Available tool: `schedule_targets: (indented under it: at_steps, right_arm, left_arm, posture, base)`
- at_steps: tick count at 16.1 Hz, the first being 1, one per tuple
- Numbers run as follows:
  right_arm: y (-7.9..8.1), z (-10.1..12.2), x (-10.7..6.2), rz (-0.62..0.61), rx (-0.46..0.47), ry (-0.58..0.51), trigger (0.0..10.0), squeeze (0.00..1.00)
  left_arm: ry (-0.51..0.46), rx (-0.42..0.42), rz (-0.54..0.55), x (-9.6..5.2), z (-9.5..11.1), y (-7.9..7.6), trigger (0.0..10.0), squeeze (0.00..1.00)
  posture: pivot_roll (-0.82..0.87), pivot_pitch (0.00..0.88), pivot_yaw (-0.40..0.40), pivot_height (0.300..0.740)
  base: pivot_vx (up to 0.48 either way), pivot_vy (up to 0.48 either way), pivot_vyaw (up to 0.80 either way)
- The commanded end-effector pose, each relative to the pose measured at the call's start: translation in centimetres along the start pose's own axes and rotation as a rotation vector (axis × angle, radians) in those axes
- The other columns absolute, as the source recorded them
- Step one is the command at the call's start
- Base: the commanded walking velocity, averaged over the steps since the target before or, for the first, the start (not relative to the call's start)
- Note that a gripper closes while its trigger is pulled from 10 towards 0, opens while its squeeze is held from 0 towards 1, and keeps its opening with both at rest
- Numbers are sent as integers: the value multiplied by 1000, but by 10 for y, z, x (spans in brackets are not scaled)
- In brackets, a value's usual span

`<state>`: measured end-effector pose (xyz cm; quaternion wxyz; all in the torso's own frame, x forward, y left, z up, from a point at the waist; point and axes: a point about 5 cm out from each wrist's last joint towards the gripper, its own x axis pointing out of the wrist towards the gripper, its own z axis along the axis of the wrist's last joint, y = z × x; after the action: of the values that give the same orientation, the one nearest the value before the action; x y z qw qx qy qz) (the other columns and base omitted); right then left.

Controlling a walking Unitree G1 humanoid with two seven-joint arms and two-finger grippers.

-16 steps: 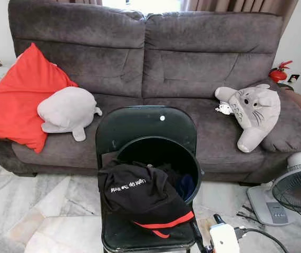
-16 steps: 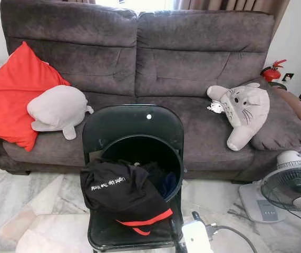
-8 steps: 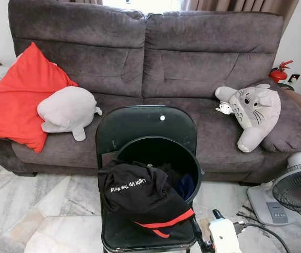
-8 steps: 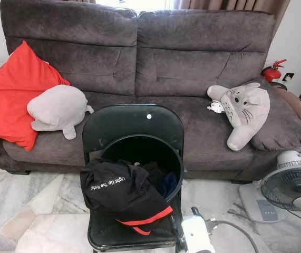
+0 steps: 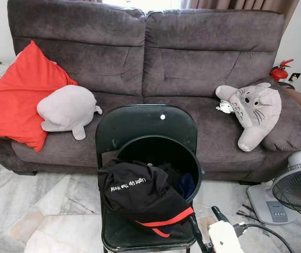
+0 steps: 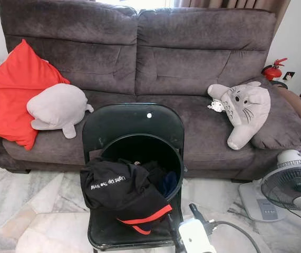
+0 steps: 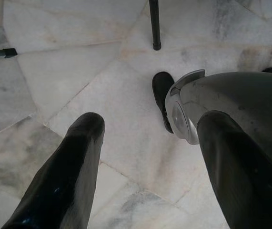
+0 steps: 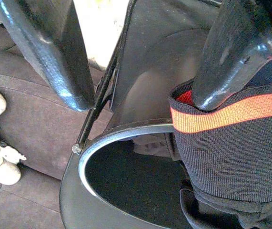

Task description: Hang hanger

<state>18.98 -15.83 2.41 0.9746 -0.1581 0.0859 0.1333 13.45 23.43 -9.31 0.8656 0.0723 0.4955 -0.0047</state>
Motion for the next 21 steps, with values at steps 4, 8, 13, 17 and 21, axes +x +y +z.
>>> schedule_targets:
  at_steps: [4,8,13,17,21]
  right_arm:
    - [2,-6,-4,4,-18,38,10000,0]
    - [1,-17,-6,-16,-5,80,10000,0]
    - [-6,-20,0,-27,-17,81,10000,0]
    - [-6,-18,4,-31,-16,56,10000,0]
    - [-4,-14,5,-13,-34,27,10000,0]
  left_arm:
    - [23,35,-7,-1,-5,2,10000,0]
    - [22,38,-8,-1,-4,2,10000,0]
    - [22,40,-6,-1,-5,2,10000,0]
    - [21,41,-1,-1,-5,2,10000,0]
    - [20,44,-2,-1,-4,2,10000,0]
  posture:
    - [-33,76,-20,740]
    - [-33,75,-20,740]
    - [-26,76,-21,740]
    - [-26,75,-18,740]
    - [-26,73,-18,740]
  base:
    - [0,0,0]
    - [0,0,0]
    - [0,0,0]
    - [0,0,0]
    - [0,0,0]
